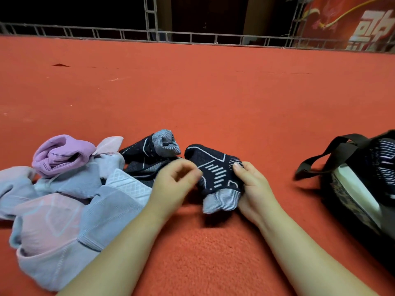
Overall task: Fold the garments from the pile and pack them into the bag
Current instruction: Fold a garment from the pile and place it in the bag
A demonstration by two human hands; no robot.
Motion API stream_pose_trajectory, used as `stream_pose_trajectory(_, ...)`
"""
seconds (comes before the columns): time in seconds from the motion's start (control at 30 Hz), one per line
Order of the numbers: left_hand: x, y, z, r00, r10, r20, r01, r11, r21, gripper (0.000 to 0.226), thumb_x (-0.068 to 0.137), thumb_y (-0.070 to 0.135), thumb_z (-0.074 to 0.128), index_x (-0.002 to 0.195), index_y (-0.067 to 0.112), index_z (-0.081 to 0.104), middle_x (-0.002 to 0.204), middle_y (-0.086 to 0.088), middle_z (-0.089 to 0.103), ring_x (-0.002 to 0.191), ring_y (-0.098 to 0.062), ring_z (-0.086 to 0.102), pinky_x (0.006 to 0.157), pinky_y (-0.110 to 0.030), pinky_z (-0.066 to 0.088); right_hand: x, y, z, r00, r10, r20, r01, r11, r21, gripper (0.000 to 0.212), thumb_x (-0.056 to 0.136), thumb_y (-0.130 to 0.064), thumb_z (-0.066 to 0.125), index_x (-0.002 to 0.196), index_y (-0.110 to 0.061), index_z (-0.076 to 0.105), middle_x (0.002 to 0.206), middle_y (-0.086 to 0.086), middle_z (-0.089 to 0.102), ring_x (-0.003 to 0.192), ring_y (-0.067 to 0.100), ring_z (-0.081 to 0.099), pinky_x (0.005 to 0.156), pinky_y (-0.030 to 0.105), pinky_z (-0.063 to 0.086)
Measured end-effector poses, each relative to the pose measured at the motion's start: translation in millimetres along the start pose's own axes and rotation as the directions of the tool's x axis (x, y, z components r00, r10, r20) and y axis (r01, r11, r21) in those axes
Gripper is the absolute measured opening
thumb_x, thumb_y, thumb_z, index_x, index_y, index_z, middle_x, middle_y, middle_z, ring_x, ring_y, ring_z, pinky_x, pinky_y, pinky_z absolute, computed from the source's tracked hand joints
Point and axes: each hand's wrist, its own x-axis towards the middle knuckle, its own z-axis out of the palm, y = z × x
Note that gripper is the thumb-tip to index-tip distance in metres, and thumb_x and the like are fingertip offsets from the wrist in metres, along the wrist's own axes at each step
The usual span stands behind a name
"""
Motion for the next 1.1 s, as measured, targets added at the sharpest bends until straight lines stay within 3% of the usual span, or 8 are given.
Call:
stream_pose_trajectory(0.17, -15.6, 4.4, 11.9, 0.994, 0.013, 0.106, -0.044, 0.954, 0.297, 0.03, 0.062, 0.06, 0.055, 0.078, 0.037, 0.063, 0.053, 0.009, 0.049, 0.05, -0.002, 0.044, 0.055, -0.018, 0.036, -4.5, 15.2, 14.1, 0.998, -0.024, -0.06, 0.032, 0.991, 0.129, 0.01, 0.099, -0.015, 0.043, 0.1, -0.008, 0.05, 0.089, 0.014, 0.065, 0.082, 0.026, 0.062, 0.084, 0.044, 0.051)
stream_pose_trajectory(0.27, -15.8, 0.0, 13.8, 0.965, 0.033, 0.262, -0.162, 0.858, 0.488, 0.04, 0.057, 0.066, 0.055, 0.084, 0.038, 0.063, 0.069, 0.016, 0.05, 0.07, 0.002, 0.05, 0.063, -0.011, 0.034, 0.0, 12.5, 10.2, 0.998, -0.04, -0.058, 0.043, 0.998, 0.055, 0.012, 0.099, -0.018, 0.045, 0.099, -0.009, 0.052, 0.089, 0.011, 0.065, 0.084, 0.025, 0.061, 0.087, 0.046, 0.05)
stream_pose_trajectory(0.4, -10.2, -4.1, 10.9, 0.973, 0.061, 0.224, -0.123, 0.954, 0.274, 0.022, 0.061, 0.051, 0.063, 0.061, 0.033, 0.051, 0.076, 0.011, 0.048, 0.069, 0.0, 0.047, 0.064, -0.012, 0.036, 1.5, -4.9, -2.8, 0.962, 0.17, 0.213, -0.099, 0.946, -0.31, 0.031, 0.082, -0.03, 0.057, 0.103, -0.007, 0.062, 0.093, 0.01, 0.069, 0.083, 0.022, 0.064, 0.077, 0.035, 0.051)
stream_pose_trajectory(0.47, -11.2, -1.7, 10.3, 0.98, 0.053, 0.19, -0.09, 0.977, 0.191, 0.02, 0.065, 0.048, 0.06, 0.06, 0.032, 0.051, 0.07, 0.01, 0.049, 0.064, 0.0, 0.044, 0.063, -0.015, 0.036, -1.5, -14.4, -8.5, 0.897, 0.363, 0.251, -0.234, 0.873, -0.428, 0.026, 0.082, -0.035, 0.056, 0.092, -0.012, 0.064, 0.069, 0.003, 0.066, 0.055, 0.013, 0.06, 0.054, 0.025, 0.047)
stream_pose_trajectory(0.53, -13.4, 0.1, 11.7, 0.982, 0.018, 0.186, -0.041, 0.992, 0.12, 0.023, 0.07, 0.051, 0.053, 0.062, 0.03, 0.05, 0.061, 0.013, 0.048, 0.058, 0.001, 0.042, 0.059, -0.016, 0.035, -3.7, -15.3, -11.6, 0.894, 0.41, 0.18, -0.273, 0.818, -0.507, 0.024, 0.086, -0.038, 0.054, 0.078, -0.016, 0.058, 0.049, -0.001, 0.047, 0.033, 0.006, 0.035, 0.039, 0.015, 0.026)
stream_pose_trajectory(0.73, -11.1, 5.9, 10.8, 0.987, 0.06, -0.152, -0.051, 0.997, 0.066, 0.042, 0.078, 0.058, 0.043, 0.063, 0.019, 0.041, 0.054, 0.013, 0.042, 0.053, 0.001, 0.036, 0.053, -0.015, 0.031, 2.8, -11.3, -10.5, 0.977, 0.199, -0.078, -0.212, 0.94, -0.268, 0.037, 0.099, -0.037, 0.043, 0.067, -0.019, 0.039, 0.036, -0.006, 0.027, 0.03, 0.006, 0.019, 0.038, 0.011, 0.016)
stream_pose_trajectory(0.9, 0.1, 4.5, 1.1, 0.946, 0.054, -0.319, -0.002, 0.987, 0.161, 0.038, 0.088, 0.042, 0.053, 0.061, 0.018, 0.04, 0.052, 0.015, 0.044, 0.051, 0.001, 0.039, 0.052, -0.012, 0.032, 0.3, -3.5, 0.6, 0.98, 0.031, -0.195, -0.07, 0.979, -0.193, 0.029, 0.101, -0.034, 0.042, 0.078, -0.018, 0.052, 0.044, -0.007, 0.049, 0.035, 0.003, 0.037, 0.037, 0.015, 0.031)
stream_pose_trajectory(1.1, -2.1, -0.1, 6.0, 0.998, -0.034, -0.056, 0.035, 0.999, 0.023, 0.022, 0.074, 0.037, 0.06, 0.061, 0.025, 0.046, 0.054, 0.012, 0.038, 0.053, -0.004, 0.035, 0.055, -0.023, 0.037, 0.8, -1.8, 5.7, 0.977, 0.032, -0.213, -0.028, 0.999, 0.026, 0.025, 0.102, -0.032, 0.039, 0.089, -0.02, 0.058, 0.06, -0.004, 0.067, 0.048, 0.01, 0.059, 0.053, 0.024, 0.047)
